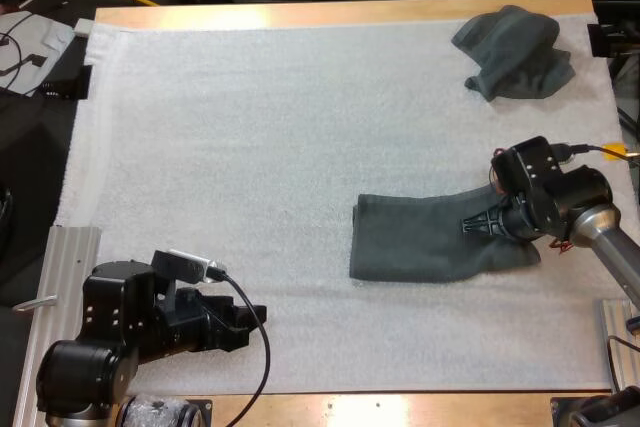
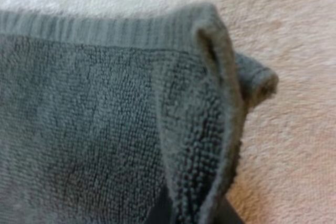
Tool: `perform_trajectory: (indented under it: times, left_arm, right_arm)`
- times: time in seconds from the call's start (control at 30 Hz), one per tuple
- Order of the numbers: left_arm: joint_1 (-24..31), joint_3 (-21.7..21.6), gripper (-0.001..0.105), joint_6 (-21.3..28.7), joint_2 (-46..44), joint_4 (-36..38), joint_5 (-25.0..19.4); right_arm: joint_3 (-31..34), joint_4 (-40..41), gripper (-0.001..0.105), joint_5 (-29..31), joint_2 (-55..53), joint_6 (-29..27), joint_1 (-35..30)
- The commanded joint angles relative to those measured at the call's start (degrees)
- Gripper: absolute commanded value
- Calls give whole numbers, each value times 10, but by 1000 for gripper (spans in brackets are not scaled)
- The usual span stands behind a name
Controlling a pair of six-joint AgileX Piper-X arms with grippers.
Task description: Pick towel from pile, fold and stack
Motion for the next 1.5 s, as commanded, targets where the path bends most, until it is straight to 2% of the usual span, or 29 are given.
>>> perform_trajectory:
  times: [0.0, 0.07, 0.17, 0.23, 0.3, 0.47, 0.6, 0.7, 0.9, 0.97, 1.0, 1.07, 1.17, 1.2, 1.37, 1.47]
  left_arm:
    - [-4, -3, 58, 2, -3, -4, 9]
    - [-2, -3, 58, 2, -1, 0, 8]
    - [-3, -3, 58, 2, -3, 0, 10]
    - [-3, -3, 58, 1, -2, 0, 13]
    - [-5, -3, 58, 1, -3, 0, 16]
    - [-8, -3, 58, 1, -2, 2, 21]
    - [-9, -3, 58, 2, 0, 3, 24]
    - [-9, -3, 58, 0, -2, 4, 21]
    - [-10, -3, 58, 0, -1, 5, 26]
    - [-10, -3, 58, 0, -1, 6, 27]
    - [-9, -3, 58, 1, 0, 5, 28]
    - [-10, -3, 58, 0, -1, 5, 30]
    - [-10, -4, 59, 1, -2, 5, 30]
    - [-10, -4, 59, 0, -2, 5, 30]
    - [-10, -3, 59, 1, -2, 5, 28]
    - [-8, -3, 58, 1, -3, 4, 26]
  right_arm:
    - [-14, 12, 0, 6, -4, 9, 0]
    - [-7, 11, 0, 5, -7, 1, 1]
    - [-16, -17, 0, -88, -2, 94, 53]
    - [-17, -42, 0, -115, 7, 132, 74]
    - [-19, -96, 0, -158, 38, 202, 110]
    - [-23, -173, 0, -206, 96, 287, 143]
    - [-25, -211, 0, -227, 126, 324, 150]
    - [-22, -204, 0, -222, 121, 316, 149]
    - [-22, -236, 1, -240, 149, 342, 159]
    - [-21, -240, 7, -242, 153, 342, 159]
    - [-22, -242, 14, -244, 152, 341, 159]
    - [-23, -248, 31, -252, 153, 343, 160]
    - [-23, -256, 64, -274, 147, 336, 157]
    - [-23, -260, 70, -285, 145, 333, 157]
    - [-22, -274, 69, -324, 138, 329, 160]
    - [-22, -273, 66, -320, 140, 337, 164]
